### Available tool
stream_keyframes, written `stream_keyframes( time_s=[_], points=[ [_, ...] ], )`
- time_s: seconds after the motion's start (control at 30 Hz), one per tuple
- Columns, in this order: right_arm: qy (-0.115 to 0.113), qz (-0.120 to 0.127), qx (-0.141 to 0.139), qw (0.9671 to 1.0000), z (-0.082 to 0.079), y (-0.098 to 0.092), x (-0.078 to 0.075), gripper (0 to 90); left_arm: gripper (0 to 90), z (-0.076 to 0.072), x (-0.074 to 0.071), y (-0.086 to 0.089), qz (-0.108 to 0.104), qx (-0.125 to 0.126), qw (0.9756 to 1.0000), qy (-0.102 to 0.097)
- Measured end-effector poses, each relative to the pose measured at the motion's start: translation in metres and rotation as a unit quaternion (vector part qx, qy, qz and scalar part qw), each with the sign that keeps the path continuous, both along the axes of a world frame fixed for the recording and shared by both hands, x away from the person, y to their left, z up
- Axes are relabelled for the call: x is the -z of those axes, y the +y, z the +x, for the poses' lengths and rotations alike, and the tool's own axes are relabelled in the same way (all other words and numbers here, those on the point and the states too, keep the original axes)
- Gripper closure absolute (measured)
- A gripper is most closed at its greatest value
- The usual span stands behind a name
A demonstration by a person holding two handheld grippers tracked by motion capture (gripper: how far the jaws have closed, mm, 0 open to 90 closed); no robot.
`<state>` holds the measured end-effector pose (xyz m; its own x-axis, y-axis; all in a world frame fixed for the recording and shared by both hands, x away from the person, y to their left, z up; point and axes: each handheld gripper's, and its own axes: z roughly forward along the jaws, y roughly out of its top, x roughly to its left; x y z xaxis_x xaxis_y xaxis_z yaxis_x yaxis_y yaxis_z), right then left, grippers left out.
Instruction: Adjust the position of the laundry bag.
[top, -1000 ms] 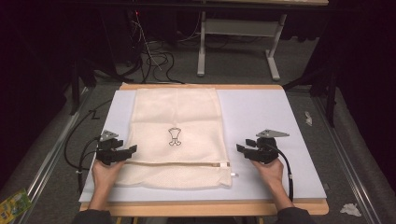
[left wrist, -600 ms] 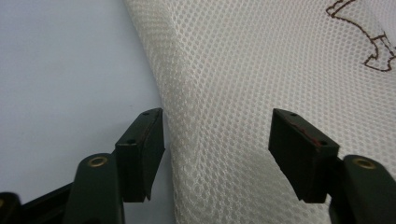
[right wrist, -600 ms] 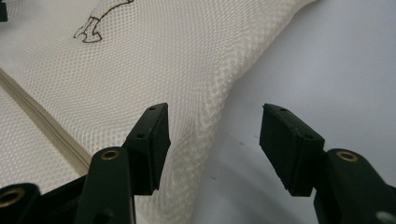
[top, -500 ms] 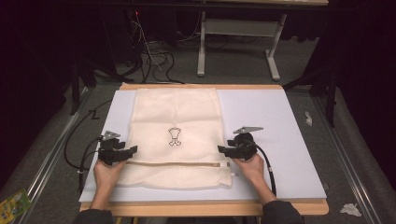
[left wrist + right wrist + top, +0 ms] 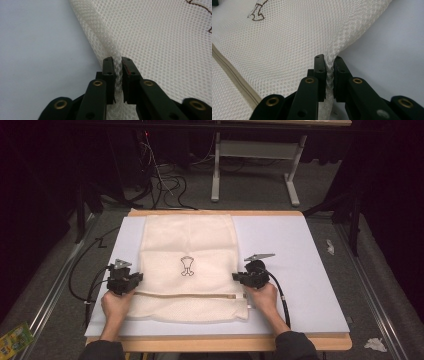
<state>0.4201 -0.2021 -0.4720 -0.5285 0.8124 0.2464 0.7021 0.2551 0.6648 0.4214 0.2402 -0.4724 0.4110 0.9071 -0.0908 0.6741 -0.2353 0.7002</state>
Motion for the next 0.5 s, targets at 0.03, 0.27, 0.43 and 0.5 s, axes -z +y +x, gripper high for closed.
stream_keyframes(
  time_s=[0.03, 0.27, 0.43, 0.5],
  points=[
    [-0.001, -0.001, -0.002, 1.0, 0.0, 0.0, 0.0, 85.4, 84.3, 0.0, -0.001, -0.001, -0.001, 0.001, 1.0, 0.0],
    [-0.015, -0.002, 0.001, 0.9999, -0.002, -0.007, -0.006, 86.1, 85.8, 0.001, -0.007, -0.005, -0.018, 0.014, 0.9997, -0.009],
    [-0.021, -0.003, 0.012, 0.9997, -0.003, -0.018, -0.006, 86.1, 85.8, 0.002, -0.008, -0.014, -0.027, 0.023, 0.9992, -0.017],
    [-0.022, -0.006, 0.015, 0.9996, -0.004, -0.021, -0.007, 86.1, 85.8, 0.003, -0.008, -0.018, -0.034, 0.026, 0.999, -0.015]
  ],
)
